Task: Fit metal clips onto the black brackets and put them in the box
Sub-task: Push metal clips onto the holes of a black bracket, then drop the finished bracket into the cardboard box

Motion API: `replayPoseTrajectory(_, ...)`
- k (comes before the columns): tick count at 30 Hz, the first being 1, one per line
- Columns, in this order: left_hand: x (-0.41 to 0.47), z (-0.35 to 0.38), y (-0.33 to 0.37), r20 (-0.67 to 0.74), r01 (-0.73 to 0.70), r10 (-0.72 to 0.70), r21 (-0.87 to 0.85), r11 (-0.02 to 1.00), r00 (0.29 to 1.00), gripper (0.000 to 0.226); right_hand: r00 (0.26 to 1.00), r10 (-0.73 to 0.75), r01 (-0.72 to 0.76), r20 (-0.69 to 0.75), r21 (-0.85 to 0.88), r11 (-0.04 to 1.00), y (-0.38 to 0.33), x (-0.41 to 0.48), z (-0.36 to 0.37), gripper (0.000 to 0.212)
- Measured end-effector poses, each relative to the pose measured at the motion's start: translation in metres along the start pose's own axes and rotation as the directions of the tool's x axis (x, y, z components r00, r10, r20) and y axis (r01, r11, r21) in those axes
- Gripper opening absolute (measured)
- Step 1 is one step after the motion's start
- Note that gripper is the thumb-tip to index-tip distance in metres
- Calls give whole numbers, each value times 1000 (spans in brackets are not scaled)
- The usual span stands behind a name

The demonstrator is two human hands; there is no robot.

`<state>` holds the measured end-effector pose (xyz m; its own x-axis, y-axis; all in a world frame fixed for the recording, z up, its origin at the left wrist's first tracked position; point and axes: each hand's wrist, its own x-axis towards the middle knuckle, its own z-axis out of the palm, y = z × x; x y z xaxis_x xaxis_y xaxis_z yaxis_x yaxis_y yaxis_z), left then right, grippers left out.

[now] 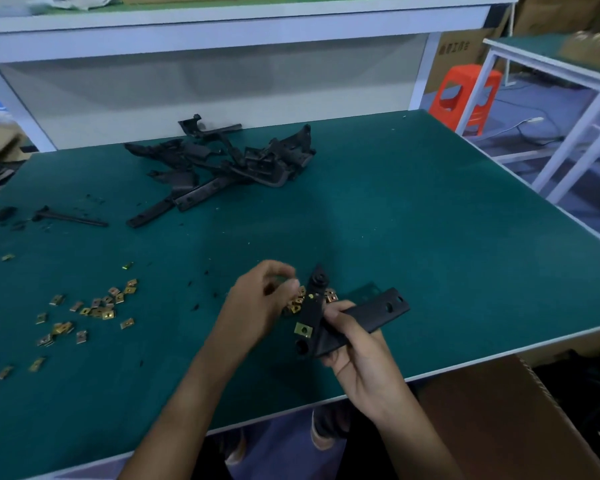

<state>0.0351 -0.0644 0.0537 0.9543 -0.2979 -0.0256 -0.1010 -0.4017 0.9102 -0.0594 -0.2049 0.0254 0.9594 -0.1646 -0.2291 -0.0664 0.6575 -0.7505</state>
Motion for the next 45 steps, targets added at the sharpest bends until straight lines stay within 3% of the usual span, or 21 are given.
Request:
replayPoseTrajectory(3, -35, -23, -5, -30, 78, -88, -242, 967, 996, 16, 1000, -6, 7, 26, -47, 999, 1, -1, 1, 12)
replayPoseTrajectory(7, -60, -30, 4, 56, 155, -145, -475, 866, 988, 28, 998, -6, 13, 58, -122, 992, 2, -4, 4, 12)
replayPoseTrajectory(14, -67, -30, 16, 170, 232, -161, -609, 759, 972, 26, 998, -25, 35, 62, -170, 985, 3, -8, 7, 7)
replayPoseTrajectory(19, -65, -35, 14, 187, 251, -174, -582, 774, 967, 29, 997, -28, 42, 76, -184, 982, 5, -8, 5, 17)
replayPoseTrajectory(24, -66, -40, 14, 223, 264, -162, -577, 773, 961, 42, 998, -19, 29, 57, -172, 985, 6, -6, 4, 6)
replayPoseTrajectory(29, -63, -42, 14, 207, 239, -147, -545, 804, 967, 31, 998, -25, 36, 58, -200, 979, 8, -6, 3, 9)
replayPoseTrajectory(33, -61, -50, 15, 189, 209, -139, -433, 877, 972, 29, 998, -23, 38, 59, -265, 964, 10, -5, 2, 6)
replayPoseTrajectory(39, -57, -54, 19, 290, 234, -156, -261, 936, 944, 33, 997, -29, 54, 74, -358, 932, 13, -3, 1, 7)
replayPoseTrajectory(42, -58, -52, 24, 320, 263, -183, -228, 937, 930, 41, 997, -24, 51, 74, -390, 919, 12, -4, 3, 8)
replayPoseTrajectory(45, -58, -50, 23, 263, 240, -173, -249, 938, 949, 36, 998, -51, 59, 32, -355, 933, 10, -5, 8, 9)
